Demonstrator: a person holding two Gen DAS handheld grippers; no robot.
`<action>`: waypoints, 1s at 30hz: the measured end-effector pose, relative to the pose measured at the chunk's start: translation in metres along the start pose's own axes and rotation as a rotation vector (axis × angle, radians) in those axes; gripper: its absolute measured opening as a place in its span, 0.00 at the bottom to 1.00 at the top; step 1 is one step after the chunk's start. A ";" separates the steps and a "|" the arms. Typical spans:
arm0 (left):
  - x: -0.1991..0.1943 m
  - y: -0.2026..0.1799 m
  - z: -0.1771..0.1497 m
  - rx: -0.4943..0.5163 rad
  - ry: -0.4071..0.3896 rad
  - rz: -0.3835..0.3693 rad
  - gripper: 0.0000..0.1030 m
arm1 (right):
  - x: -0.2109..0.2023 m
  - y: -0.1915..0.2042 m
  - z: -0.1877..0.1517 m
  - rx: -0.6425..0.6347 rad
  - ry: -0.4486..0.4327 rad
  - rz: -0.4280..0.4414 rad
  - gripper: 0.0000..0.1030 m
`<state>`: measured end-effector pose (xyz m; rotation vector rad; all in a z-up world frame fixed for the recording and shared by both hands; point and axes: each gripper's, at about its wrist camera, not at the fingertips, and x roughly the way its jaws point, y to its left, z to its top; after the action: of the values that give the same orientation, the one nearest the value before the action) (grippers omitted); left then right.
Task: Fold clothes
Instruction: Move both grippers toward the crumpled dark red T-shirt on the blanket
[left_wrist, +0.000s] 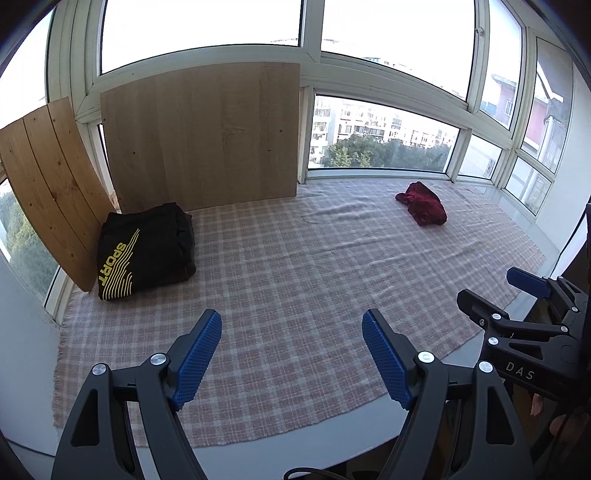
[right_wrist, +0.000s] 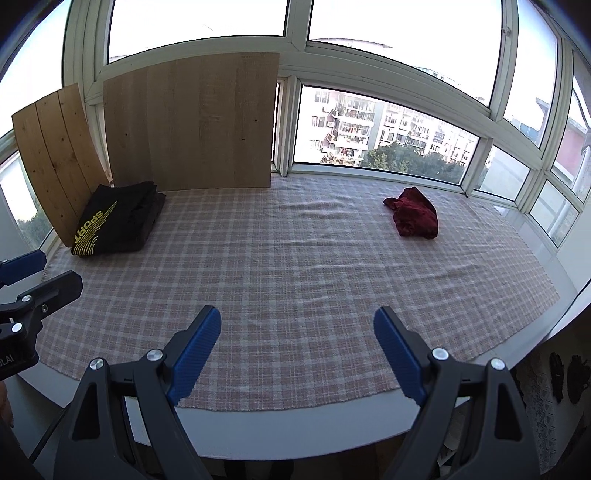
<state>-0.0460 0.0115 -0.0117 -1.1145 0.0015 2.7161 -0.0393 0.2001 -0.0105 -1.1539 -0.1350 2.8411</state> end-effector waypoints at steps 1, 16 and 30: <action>0.001 0.000 0.001 0.005 0.001 -0.005 0.75 | 0.000 0.000 0.000 0.004 0.000 -0.006 0.83; 0.019 -0.003 0.013 0.061 0.008 -0.064 0.75 | 0.005 -0.009 0.003 0.062 0.016 -0.088 0.83; 0.034 -0.019 0.027 0.115 0.005 -0.111 0.75 | 0.009 -0.029 0.000 0.110 0.032 -0.158 0.83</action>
<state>-0.0847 0.0387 -0.0139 -1.0557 0.0932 2.5806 -0.0451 0.2295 -0.0133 -1.1139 -0.0644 2.6557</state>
